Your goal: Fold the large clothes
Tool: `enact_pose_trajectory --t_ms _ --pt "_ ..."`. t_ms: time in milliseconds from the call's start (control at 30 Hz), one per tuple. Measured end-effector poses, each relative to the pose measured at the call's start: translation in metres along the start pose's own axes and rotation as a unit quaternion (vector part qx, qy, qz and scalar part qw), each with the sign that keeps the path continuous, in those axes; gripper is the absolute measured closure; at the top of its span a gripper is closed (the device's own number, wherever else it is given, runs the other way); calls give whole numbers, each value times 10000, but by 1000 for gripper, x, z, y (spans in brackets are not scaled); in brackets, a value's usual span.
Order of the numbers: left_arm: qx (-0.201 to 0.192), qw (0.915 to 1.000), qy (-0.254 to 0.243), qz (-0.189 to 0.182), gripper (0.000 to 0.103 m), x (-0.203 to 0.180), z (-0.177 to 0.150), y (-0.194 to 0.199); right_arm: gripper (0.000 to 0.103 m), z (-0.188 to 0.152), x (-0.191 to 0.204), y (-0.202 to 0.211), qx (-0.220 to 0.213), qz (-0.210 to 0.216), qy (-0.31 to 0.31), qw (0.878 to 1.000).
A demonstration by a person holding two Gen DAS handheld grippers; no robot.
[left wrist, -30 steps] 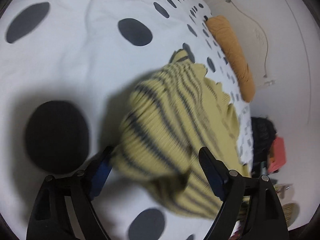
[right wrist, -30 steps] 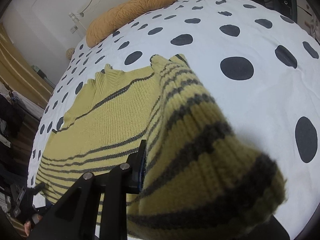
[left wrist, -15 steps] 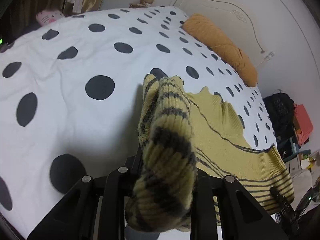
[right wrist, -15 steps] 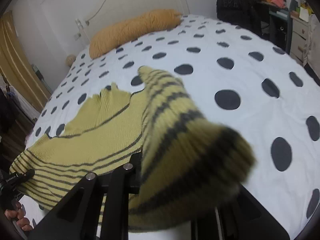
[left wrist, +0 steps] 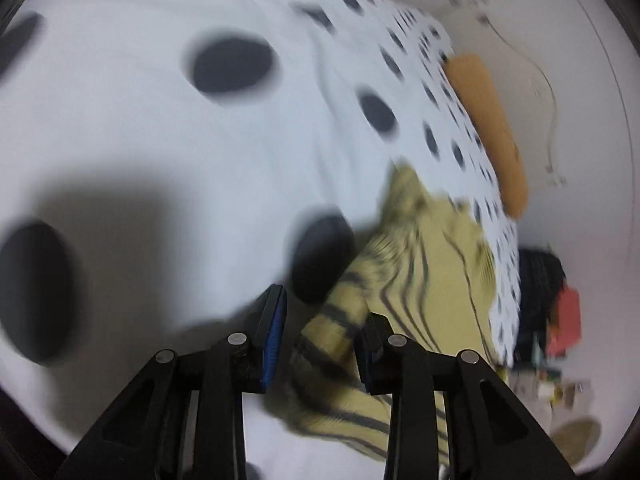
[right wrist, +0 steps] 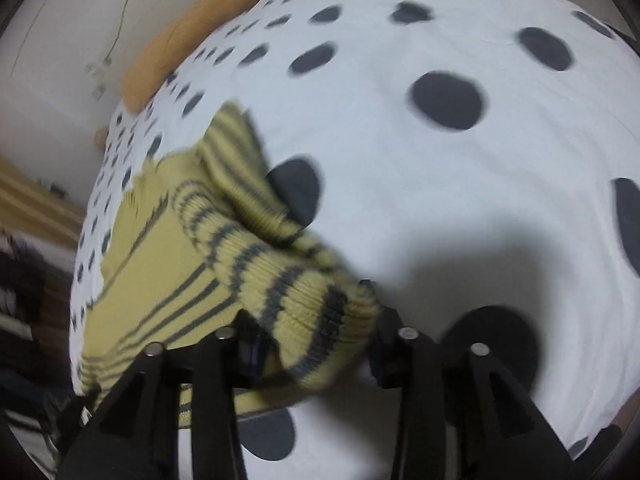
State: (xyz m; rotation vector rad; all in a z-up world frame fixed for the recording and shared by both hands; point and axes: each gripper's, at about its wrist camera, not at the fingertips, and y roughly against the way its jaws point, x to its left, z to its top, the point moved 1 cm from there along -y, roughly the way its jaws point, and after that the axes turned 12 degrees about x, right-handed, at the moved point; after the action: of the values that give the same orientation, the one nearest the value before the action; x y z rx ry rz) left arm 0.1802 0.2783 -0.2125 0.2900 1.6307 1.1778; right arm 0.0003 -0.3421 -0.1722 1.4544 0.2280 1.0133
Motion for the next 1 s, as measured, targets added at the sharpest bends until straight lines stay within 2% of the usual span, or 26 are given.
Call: enact_pose_trajectory --t_ms 67,100,167,233,267,333,400,433,467,500,533,600,667,700,800,867,933,1000 --pt "-375 9972 334 547 76 18 6 30 60 6 -13 23 -270 -255 -141 9992" --pt "-492 9960 363 654 76 22 7 42 60 9 -14 35 -430 -357 -187 9983" --pt "-527 9968 187 569 76 19 1 58 59 14 -6 52 -771 -445 -110 9960" --pt "-459 9973 -252 511 76 -1 -12 62 59 21 19 56 -802 -10 202 9966" --pt "-345 9973 -542 360 75 -17 -18 60 59 25 35 52 -740 310 411 9959" --pt "-7 9950 -995 -66 75 -46 -28 46 59 36 64 33 -367 851 729 9930" --pt "309 9882 -1447 -409 71 -81 -39 26 59 49 90 7 -14 1202 906 9886" --pt "493 9838 -1669 -420 71 -98 -43 11 59 55 100 -7 165 1141 973 9886" --pt "713 9799 -1820 -412 71 -111 -46 -5 59 62 111 -25 392 905 1110 9889" --pt "937 9765 -1911 -348 71 -122 -46 -27 63 63 120 -41 603 685 1236 9881" --pt "1020 9754 -1941 -205 73 -125 -47 -42 67 67 125 -54 714 423 1314 9878" --pt "1095 9735 -1992 239 75 -129 -37 -76 85 80 134 -78 755 -123 1482 9860" --pt "946 9763 -1862 567 101 -127 -11 -103 87 98 142 -91 653 -457 1598 9839" --pt "900 9779 -1784 617 101 -125 -1 -108 88 108 142 -96 631 -539 1615 9834" --pt "849 9846 -1461 440 101 -124 21 -106 88 133 152 -101 468 -880 1736 9798" --pt "665 9857 -1484 441 102 -130 24 -90 88 144 159 -94 353 -876 1745 9801" --pt "405 9836 -1701 442 102 -134 17 -58 88 136 161 -65 263 -260 1838 9823" --pt "422 9822 -1790 371 101 -136 9 -44 87 108 169 -46 491 106 2049 9775"
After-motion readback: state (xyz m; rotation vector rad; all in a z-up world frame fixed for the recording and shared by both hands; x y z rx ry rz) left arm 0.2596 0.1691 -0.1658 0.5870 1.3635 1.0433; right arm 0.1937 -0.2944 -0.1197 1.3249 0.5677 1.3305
